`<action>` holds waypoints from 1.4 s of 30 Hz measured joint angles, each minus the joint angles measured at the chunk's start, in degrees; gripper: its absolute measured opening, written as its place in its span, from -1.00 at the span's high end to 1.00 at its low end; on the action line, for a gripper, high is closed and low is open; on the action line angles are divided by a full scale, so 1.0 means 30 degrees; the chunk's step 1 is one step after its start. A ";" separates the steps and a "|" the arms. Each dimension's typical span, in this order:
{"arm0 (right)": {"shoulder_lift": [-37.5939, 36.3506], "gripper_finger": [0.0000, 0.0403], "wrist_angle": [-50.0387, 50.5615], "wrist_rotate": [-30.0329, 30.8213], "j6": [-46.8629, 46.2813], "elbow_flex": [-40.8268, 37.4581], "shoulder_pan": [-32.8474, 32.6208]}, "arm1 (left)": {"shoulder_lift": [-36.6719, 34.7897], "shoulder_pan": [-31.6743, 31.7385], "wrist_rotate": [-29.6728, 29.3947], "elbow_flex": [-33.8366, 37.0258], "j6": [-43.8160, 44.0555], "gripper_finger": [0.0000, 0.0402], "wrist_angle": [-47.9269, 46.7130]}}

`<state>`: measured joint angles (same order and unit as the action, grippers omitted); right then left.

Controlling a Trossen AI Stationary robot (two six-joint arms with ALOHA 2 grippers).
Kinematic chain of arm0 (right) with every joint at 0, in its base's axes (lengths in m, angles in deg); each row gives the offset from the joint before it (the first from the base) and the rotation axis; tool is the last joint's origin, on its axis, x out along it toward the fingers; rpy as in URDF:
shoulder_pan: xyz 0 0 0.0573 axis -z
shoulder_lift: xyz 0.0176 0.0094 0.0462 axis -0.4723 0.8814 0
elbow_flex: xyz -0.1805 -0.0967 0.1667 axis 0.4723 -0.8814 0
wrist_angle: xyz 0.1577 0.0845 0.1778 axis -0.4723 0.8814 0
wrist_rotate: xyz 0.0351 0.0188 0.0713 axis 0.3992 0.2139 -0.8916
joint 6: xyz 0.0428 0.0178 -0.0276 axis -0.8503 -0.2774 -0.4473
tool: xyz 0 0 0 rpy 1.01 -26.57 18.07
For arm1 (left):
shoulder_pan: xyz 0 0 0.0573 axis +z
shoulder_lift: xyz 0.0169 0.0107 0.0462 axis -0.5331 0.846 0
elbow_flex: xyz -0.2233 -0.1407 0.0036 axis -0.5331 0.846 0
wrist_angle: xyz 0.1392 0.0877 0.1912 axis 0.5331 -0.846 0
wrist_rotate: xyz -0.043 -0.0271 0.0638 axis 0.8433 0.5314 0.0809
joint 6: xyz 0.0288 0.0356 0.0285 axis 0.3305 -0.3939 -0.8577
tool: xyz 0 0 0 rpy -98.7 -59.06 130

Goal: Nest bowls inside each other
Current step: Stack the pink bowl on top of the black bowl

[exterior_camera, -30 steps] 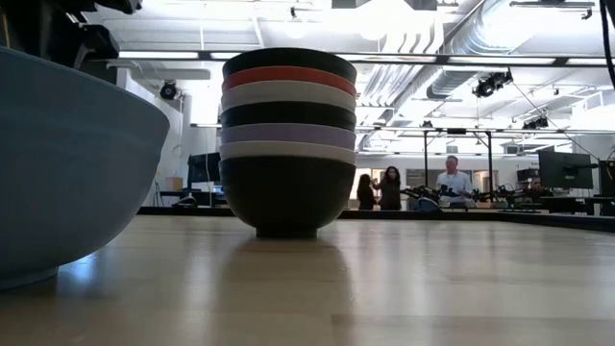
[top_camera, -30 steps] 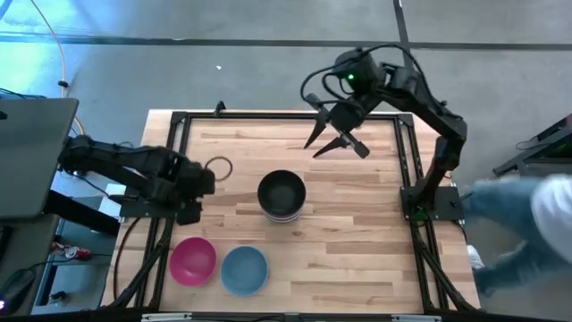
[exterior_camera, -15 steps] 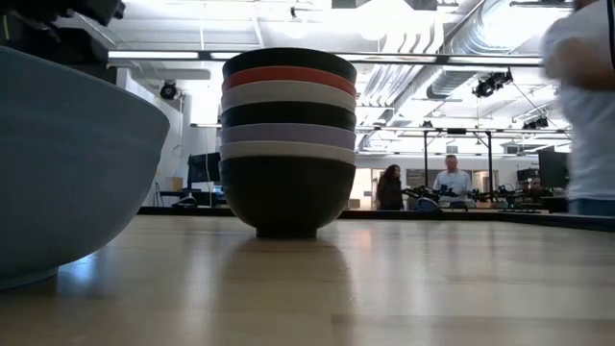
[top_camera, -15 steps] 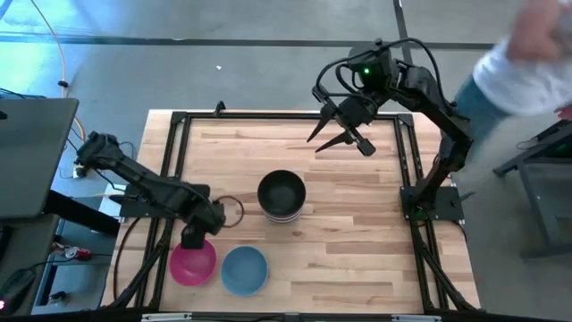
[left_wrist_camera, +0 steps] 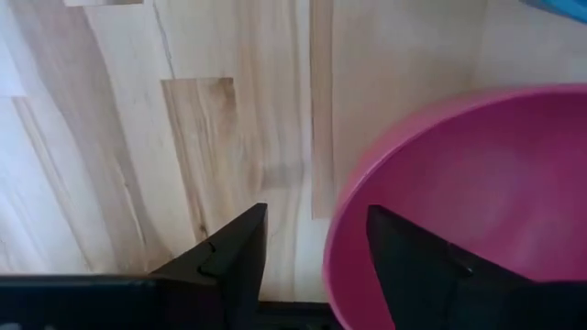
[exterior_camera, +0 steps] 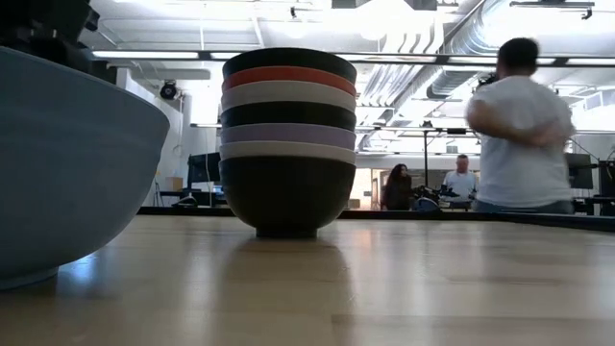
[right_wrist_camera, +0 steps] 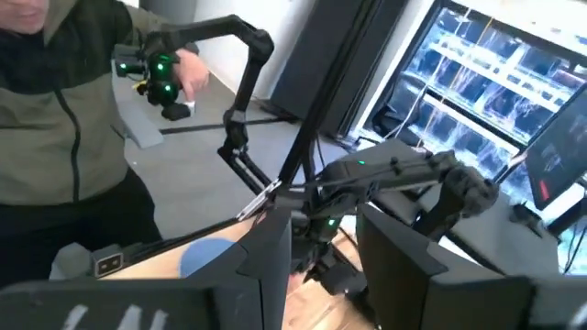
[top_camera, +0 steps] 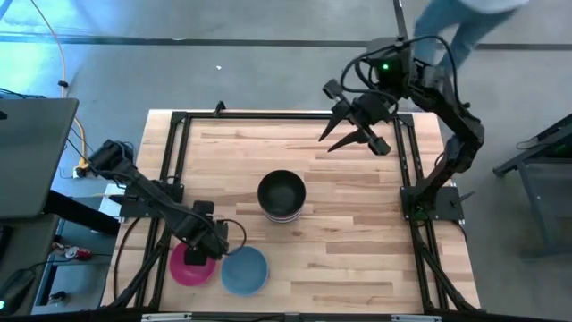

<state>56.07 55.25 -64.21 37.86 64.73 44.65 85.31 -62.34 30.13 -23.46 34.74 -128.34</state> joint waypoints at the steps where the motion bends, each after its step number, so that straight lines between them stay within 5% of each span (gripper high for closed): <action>1: -0.0084 0.41 -0.0004 -0.0187 0.0000 0.0000 0.0000 | 0.0104 -0.0022 0.0000 0.0000 0.0074 0.14 0.0083; 21: -0.0424 0.41 0.0348 -0.0926 0.0004 0.0007 -0.0003 | 0.0235 -0.0031 0.0437 0.1967 0.0838 0.20 0.3492; 34: -0.0420 0.41 0.0249 -0.0911 -0.0194 0.0007 0.0000 | 0.0219 0.0833 0.1280 0.1955 -0.0864 0.94 0.2425; 42: -0.0417 0.41 0.0494 -0.0909 -0.0716 0.0000 0.0000 | -0.0005 0.2212 0.1722 0.1776 -0.2056 0.94 0.1471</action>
<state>54.82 56.73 -66.94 35.71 64.73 44.65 85.29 -55.70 35.30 -18.13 28.57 -123.92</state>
